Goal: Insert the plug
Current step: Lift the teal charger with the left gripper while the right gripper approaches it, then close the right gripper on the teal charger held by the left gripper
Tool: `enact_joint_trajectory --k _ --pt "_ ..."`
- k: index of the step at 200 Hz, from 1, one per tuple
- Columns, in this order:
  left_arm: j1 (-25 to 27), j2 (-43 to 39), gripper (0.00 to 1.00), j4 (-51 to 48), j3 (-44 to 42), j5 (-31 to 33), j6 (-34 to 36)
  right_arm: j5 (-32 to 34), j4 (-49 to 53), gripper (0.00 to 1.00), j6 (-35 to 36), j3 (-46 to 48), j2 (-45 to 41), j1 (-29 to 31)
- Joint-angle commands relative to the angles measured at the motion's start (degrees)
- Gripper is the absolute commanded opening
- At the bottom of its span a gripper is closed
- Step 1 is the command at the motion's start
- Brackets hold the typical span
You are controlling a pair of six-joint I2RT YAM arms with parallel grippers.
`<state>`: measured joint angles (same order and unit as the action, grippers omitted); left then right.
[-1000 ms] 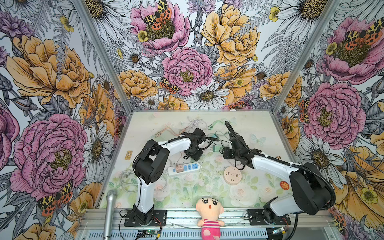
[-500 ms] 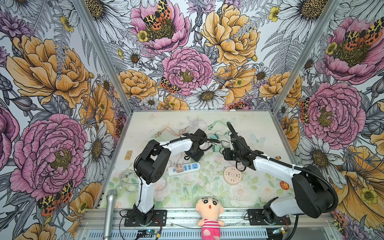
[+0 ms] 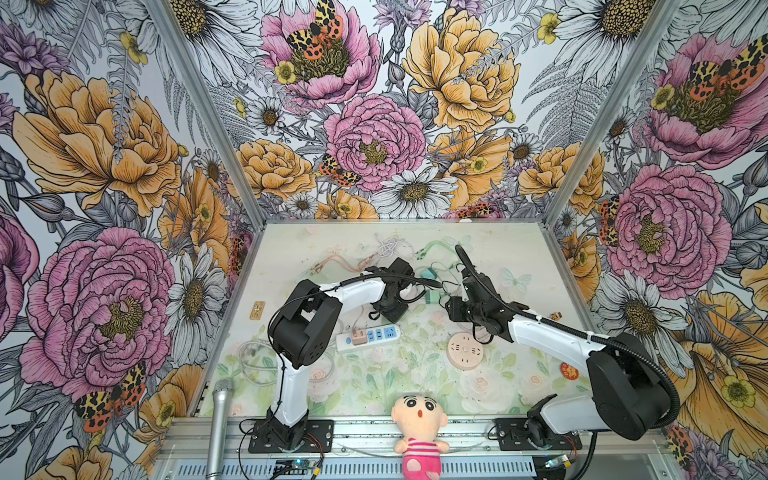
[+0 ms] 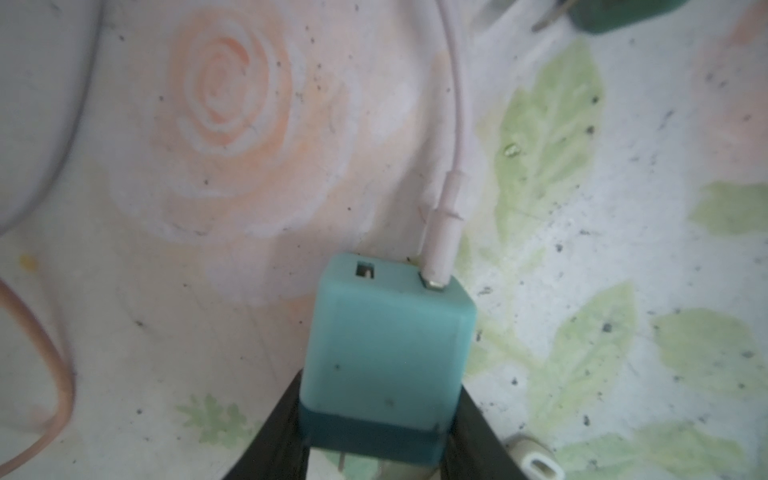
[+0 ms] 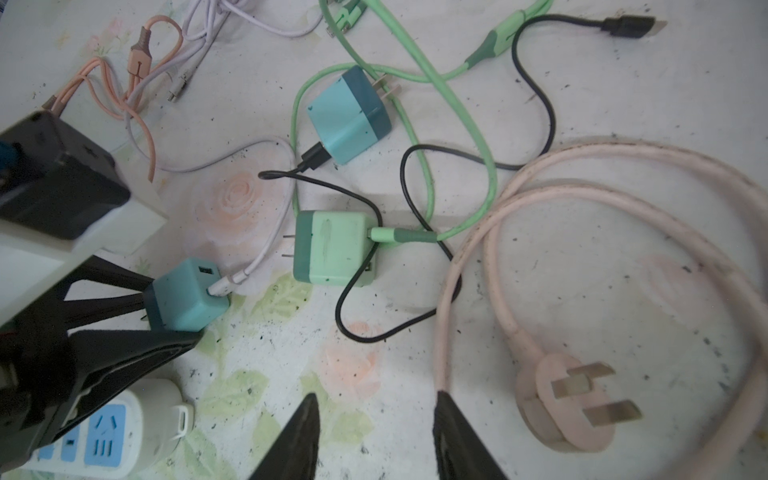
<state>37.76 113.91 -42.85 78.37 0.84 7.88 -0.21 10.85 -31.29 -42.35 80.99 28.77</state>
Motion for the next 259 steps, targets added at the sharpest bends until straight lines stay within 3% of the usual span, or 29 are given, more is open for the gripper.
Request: enact_joint_trajectory --k 1,67,99,176,259 --pt "0.35 -0.91 0.36 1.96 0.67 0.19 1.51 -2.34 -1.65 0.46 -0.74 0.25 -1.87 -0.47" --pt "0.21 -8.98 0.33 4.18 -0.19 -3.74 3.01 -17.58 -15.63 0.50 -4.13 3.36 -3.75 -1.45" --pt "0.21 -14.31 0.33 4.09 -1.68 -8.08 5.15 -22.42 -15.35 0.49 -4.13 1.74 -2.15 -1.62" --pt "2.41 -18.90 0.33 3.39 -4.10 -7.52 7.79 -30.46 -22.09 0.50 -6.40 1.17 -0.31 -1.61" --pt "4.06 -19.41 0.32 3.39 -4.12 -8.32 8.86 -33.48 -23.50 0.51 -7.94 0.93 1.86 -1.53"
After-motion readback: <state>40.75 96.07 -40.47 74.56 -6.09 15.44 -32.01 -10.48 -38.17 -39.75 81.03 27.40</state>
